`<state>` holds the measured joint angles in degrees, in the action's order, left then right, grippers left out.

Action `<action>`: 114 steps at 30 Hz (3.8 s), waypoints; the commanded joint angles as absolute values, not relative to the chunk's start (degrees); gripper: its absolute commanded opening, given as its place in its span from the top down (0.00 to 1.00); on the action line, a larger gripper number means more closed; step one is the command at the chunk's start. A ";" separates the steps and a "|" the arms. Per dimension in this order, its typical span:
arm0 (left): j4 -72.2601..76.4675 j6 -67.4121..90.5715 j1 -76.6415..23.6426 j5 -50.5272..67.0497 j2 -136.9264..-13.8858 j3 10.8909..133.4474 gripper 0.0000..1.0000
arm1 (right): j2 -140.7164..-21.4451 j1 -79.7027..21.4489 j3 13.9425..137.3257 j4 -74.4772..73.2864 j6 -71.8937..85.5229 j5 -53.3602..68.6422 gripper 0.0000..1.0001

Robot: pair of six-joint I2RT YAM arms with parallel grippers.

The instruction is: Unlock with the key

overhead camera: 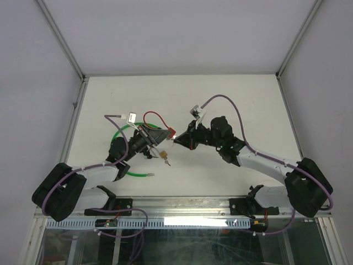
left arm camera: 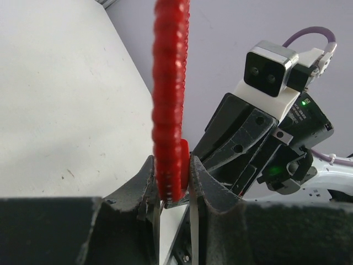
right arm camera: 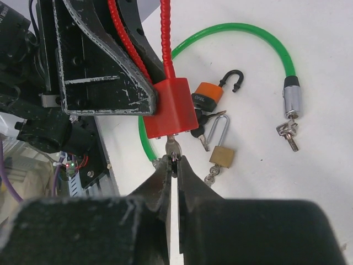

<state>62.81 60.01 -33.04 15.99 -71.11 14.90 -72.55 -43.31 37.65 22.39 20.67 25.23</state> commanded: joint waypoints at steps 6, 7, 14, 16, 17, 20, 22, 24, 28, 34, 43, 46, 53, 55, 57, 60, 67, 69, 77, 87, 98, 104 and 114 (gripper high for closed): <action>64.46 65.57 -33.02 25.11 -69.57 14.47 1.00 | -71.57 -43.29 41.23 34.04 22.30 23.49 1.00; 65.15 66.77 -32.32 24.16 -69.99 14.73 1.00 | -71.16 -43.29 40.34 33.72 22.64 23.18 1.00; 68.35 76.01 -29.95 19.79 -74.34 16.27 1.00 | -68.17 -43.26 36.21 29.38 22.29 21.29 0.88; 67.81 77.82 -29.72 19.40 -75.22 16.78 1.00 | -67.03 -43.26 36.07 26.09 20.57 20.58 0.82; 66.78 78.60 -29.59 19.22 -75.29 17.08 1.00 | -66.25 -43.24 35.98 24.77 19.63 20.26 0.77; 63.34 79.62 -29.38 18.24 -74.44 17.64 1.00 | -64.43 -43.29 36.00 20.60 15.79 19.38 0.64; 59.75 79.19 -29.29 17.39 -72.88 18.09 1.00 | -63.12 -43.78 35.82 18.48 13.43 18.24 0.57; 55.07 78.42 -29.27 16.54 -70.91 18.67 1.00 | -61.93 -43.95 35.69 17.39 13.66 16.96 0.52; 51.55 77.93 -29.17 16.18 -68.00 19.33 1.00 | -60.89 -43.95 35.79 19.48 25.77 15.19 0.54; 52.99 82.52 -29.10 16.15 -67.48 18.35 1.00 | -61.61 -44.01 32.19 29.98 50.60 12.50 0.58; 51.87 86.48 -29.09 18.48 -68.56 20.45 1.00 | -61.81 -46.85 32.37 26.56 61.35 4.56 0.64; 50.91 86.97 -29.07 19.72 -69.28 21.34 1.00 | -62.77 -47.64 31.68 27.59 63.81 3.91 0.68; 52.11 88.63 -29.09 20.52 -69.97 21.20 1.00 | -61.75 -48.86 29.42 27.16 67.08 -0.90 0.72; 51.97 88.61 -29.09 20.77 -70.02 21.47 1.00 | -61.36 -48.96 29.51 26.63 67.14 -1.70 0.72; 51.75 88.59 -29.09 20.98 -70.03 21.70 1.00 | -61.58 -48.96 30.07 26.87 66.88 -1.45 0.73; 52.36 88.84 -29.09 21.17 -70.29 21.62 1.00 | -62.57 -48.96 31.17 26.99 67.01 -0.76 0.73; 52.99 88.77 -29.09 21.35 -71.03 21.86 1.00 | -64.16 -48.96 31.64 29.10 67.71 0.27 0.77; 53.31 88.83 -29.09 21.43 -71.47 21.96 1.00 | -64.74 -48.89 31.79 29.76 67.98 0.87 0.79; 54.20 88.87 -29.09 21.80 -72.07 22.27 1.00 | -65.56 -48.72 31.52 32.51 68.95 0.86 0.82; 55.83 88.20 -29.09 21.50 -71.51 22.12 1.00 | -67.32 -48.35 30.96 36.00 72.16 1.78 0.95; 60.01 88.47 -29.78 22.71 -70.13 20.83 1.00 | -68.68 -47.37 32.87 38.99 69.21 4.55 1.00; 60.03 86.84 -30.51 22.85 -69.94 20.09 1.00 | -70.87 -46.73 37.73 36.98 59.31 9.59 1.00; 74.98 88.93 -31.37 26.92 -73.32 17.71 1.00 | -79.32 -39.65 33.18 63.91 75.50 21.35 1.00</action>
